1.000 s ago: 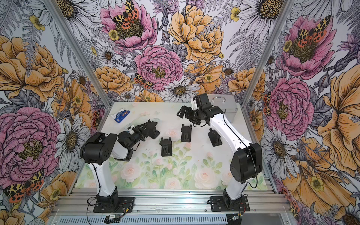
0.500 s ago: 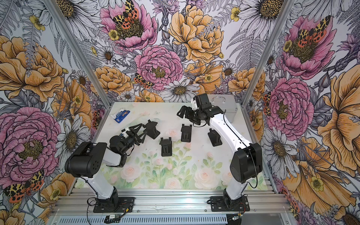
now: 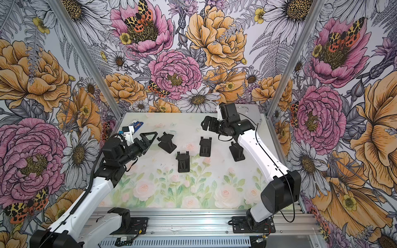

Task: Open the phone stand
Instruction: Reset both arms

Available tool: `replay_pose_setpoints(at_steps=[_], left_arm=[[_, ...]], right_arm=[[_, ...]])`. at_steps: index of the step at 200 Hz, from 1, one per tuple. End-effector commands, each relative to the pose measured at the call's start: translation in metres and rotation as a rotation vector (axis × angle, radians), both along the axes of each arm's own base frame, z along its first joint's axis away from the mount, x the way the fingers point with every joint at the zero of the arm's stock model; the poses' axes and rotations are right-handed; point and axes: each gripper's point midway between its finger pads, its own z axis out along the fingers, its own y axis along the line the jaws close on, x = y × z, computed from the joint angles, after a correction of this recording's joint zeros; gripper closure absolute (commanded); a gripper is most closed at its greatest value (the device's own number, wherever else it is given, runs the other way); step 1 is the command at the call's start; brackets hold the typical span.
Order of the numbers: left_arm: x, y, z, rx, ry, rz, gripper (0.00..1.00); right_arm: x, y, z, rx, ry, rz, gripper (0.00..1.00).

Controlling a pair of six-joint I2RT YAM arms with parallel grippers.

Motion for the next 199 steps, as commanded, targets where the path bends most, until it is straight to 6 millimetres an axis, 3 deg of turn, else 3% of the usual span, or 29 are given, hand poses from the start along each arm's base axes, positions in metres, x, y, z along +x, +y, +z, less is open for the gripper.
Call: replay_pose_setpoints(at_steps=[1,48,86,117,145,165,199], left_arm=[[-0.027,0.039,-0.046,0.36,0.112,0.103,0.01],[-0.039,0.1,-0.052,0.737,0.094,0.373,0.01],[-0.04,0.123,-0.062,0.851,0.081,0.574,0.01],[-0.037,0.13,-0.079,0.896,0.08,0.66,0.01],[-0.021,0.125,-0.071,0.951,-0.075,0.681,0.01],[-0.005,0.137,-0.066,0.95,-0.141,0.691,0.01],[0.013,0.165,-0.089,0.875,-0.099,0.663,0.01]], right_arm=[[-0.005,-0.052,-0.012,-0.241,-0.054,-0.145,0.01],[-0.017,-0.105,-0.048,-0.531,-0.136,-0.218,0.01],[-0.028,-0.149,-0.078,-0.702,-0.252,-0.293,0.01],[-0.031,-0.19,-0.099,-0.707,-0.284,-0.385,0.01],[-0.027,-0.201,-0.106,-0.628,-0.428,-0.427,0.01],[-0.022,-0.208,-0.121,-0.605,-0.449,-0.453,0.01],[-0.02,-0.214,-0.138,-0.587,-0.486,-0.488,0.01]])
